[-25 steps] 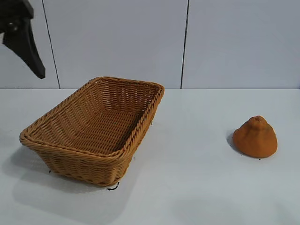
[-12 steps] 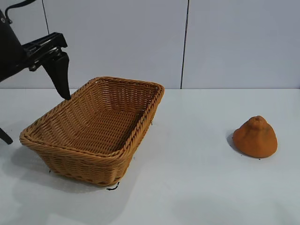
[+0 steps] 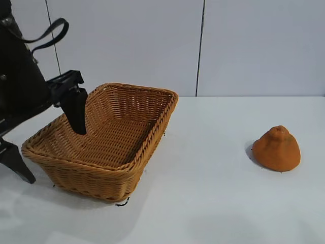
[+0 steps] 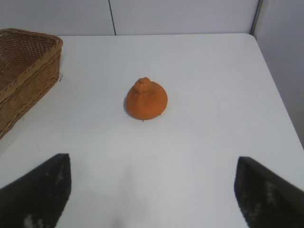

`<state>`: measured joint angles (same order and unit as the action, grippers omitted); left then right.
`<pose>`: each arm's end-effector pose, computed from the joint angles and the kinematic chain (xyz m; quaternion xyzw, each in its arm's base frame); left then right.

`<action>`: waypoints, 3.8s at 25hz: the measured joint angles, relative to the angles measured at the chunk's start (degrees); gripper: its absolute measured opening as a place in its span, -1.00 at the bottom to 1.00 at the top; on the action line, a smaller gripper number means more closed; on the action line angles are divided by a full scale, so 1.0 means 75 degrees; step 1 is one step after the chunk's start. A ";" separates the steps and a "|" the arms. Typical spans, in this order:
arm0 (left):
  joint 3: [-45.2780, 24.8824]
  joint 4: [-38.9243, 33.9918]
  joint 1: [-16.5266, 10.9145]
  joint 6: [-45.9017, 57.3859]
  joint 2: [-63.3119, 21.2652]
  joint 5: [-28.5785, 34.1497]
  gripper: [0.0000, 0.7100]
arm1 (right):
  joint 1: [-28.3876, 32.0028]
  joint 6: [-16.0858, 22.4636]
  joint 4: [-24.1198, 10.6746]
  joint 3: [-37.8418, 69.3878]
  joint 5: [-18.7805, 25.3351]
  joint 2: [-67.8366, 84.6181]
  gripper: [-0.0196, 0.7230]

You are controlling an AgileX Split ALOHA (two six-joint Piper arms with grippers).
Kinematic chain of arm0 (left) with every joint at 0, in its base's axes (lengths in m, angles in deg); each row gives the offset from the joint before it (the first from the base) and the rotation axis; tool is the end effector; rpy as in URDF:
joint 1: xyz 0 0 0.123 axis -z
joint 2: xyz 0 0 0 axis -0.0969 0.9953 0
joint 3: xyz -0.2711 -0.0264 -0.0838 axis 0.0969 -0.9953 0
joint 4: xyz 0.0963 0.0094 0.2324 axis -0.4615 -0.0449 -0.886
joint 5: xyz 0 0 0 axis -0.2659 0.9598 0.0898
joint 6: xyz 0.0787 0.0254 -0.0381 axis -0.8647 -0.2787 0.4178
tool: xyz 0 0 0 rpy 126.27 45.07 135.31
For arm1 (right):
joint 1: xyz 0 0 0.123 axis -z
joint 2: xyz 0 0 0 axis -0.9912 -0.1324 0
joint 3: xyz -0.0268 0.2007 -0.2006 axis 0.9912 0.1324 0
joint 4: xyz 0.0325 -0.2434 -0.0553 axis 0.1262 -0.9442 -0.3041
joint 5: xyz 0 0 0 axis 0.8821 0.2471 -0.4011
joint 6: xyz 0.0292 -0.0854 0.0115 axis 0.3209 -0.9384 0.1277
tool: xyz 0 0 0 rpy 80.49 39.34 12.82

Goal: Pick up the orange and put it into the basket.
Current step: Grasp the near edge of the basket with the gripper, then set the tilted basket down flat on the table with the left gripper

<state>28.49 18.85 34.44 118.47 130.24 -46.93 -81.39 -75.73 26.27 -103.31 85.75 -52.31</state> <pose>0.2902 -0.1691 0.1537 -0.5114 0.8537 -0.0985 0.0067 -0.0026 0.0019 0.2780 -0.0047 0.8436 -0.0003 0.5370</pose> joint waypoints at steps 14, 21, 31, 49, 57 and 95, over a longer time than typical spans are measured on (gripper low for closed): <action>0.0000 -0.0100 0.0026 0.0554 0.0705 -0.0791 0.81 | 0.0000 0.0132 -0.0031 0.0000 0.0000 0.0000 0.77; 0.0000 -0.0100 -0.0088 0.0598 0.0705 -0.0768 0.04 | 0.0000 0.0138 -0.0037 0.0000 0.0000 0.0000 0.77; 0.0006 -0.0071 -0.0131 0.0803 0.0667 -0.0917 -0.73 | 0.0000 0.0138 -0.0037 0.0000 0.0000 0.0000 0.77; 0.2301 0.0289 -0.1973 -0.4987 0.0119 0.1663 -0.74 | 0.0000 0.0138 -0.0045 0.0000 0.0001 0.0000 0.77; 0.3868 0.0777 -0.2012 -0.8667 0.1242 0.3073 -0.74 | 0.0000 0.0138 -0.0045 0.0000 0.0001 0.0000 0.77; 0.4002 0.1044 -0.2012 -1.0133 0.2404 0.2584 0.94 | 0.0000 0.0138 -0.0045 0.0000 0.0001 0.0000 0.77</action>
<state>58.50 26.68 19.35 42.47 148.26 -27.55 -81.39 -74.69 25.93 -103.31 85.75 -52.31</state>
